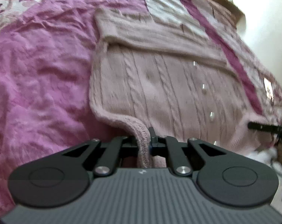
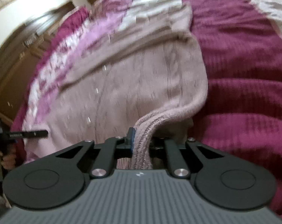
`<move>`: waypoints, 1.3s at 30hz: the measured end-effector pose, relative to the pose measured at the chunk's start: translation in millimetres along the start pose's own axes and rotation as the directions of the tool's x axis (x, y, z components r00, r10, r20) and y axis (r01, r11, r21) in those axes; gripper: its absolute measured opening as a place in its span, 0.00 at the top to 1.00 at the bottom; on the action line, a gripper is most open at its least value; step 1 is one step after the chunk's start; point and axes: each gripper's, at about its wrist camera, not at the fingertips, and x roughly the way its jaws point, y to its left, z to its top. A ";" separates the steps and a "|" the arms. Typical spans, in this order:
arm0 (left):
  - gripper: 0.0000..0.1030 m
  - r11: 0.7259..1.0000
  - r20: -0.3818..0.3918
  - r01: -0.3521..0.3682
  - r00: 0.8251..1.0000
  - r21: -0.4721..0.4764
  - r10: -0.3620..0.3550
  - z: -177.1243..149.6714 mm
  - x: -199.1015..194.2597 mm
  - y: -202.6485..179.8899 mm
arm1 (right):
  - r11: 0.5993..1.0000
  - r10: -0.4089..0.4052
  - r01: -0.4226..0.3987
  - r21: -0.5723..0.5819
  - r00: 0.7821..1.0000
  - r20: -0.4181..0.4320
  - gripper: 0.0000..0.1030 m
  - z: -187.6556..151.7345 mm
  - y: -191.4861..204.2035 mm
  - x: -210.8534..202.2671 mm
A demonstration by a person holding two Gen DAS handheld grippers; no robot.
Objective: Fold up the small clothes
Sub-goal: 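Lift the hem with both grippers and fold it over toward the collar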
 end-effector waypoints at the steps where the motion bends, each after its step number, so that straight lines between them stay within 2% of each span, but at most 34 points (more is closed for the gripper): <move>1: 0.90 1.000 0.014 0.002 1.000 -0.009 -0.002 3.1 -2.2 0.3 | 1.000 0.004 -0.004 0.004 1.000 0.024 0.91 2.4 0.9 -2.3; 10: 0.91 1.000 0.161 0.009 0.987 -0.029 -0.004 34.2 -20.3 -13.1 | 0.998 0.060 -0.065 0.017 0.974 0.220 0.91 43.4 15.3 -21.7; 16: 0.91 0.998 0.247 0.012 0.969 -0.054 0.002 51.7 -33.7 -20.6 | 0.997 0.073 -0.078 0.005 0.949 0.306 0.92 68.3 24.3 -31.6; 19: 0.91 0.998 0.288 -0.009 0.957 -0.054 0.024 60.1 -40.3 -26.4 | 0.996 0.075 -0.084 0.011 0.934 0.349 0.92 82.0 27.6 -36.7; 29: 0.91 0.991 0.346 -0.090 0.931 -0.099 0.119 105.4 -35.3 -30.3 | 0.997 0.058 -0.074 0.022 0.909 0.414 0.92 135.2 27.3 -31.1; 33: 0.91 0.987 0.341 -0.108 0.929 -0.118 0.142 124.9 -20.0 -28.1 | 0.998 0.046 -0.062 0.025 0.908 0.416 0.92 158.7 24.9 -13.4; 36: 0.91 0.984 0.355 -0.156 0.918 -0.086 0.176 134.5 -6.7 -32.6 | 0.999 0.026 -0.041 0.028 0.910 0.414 0.92 174.2 23.8 3.8; 39: 0.91 0.980 0.344 -0.182 0.918 -0.076 0.197 141.4 9.2 -32.5 | 0.999 -0.003 -0.018 0.046 0.913 0.408 0.92 184.9 18.2 22.0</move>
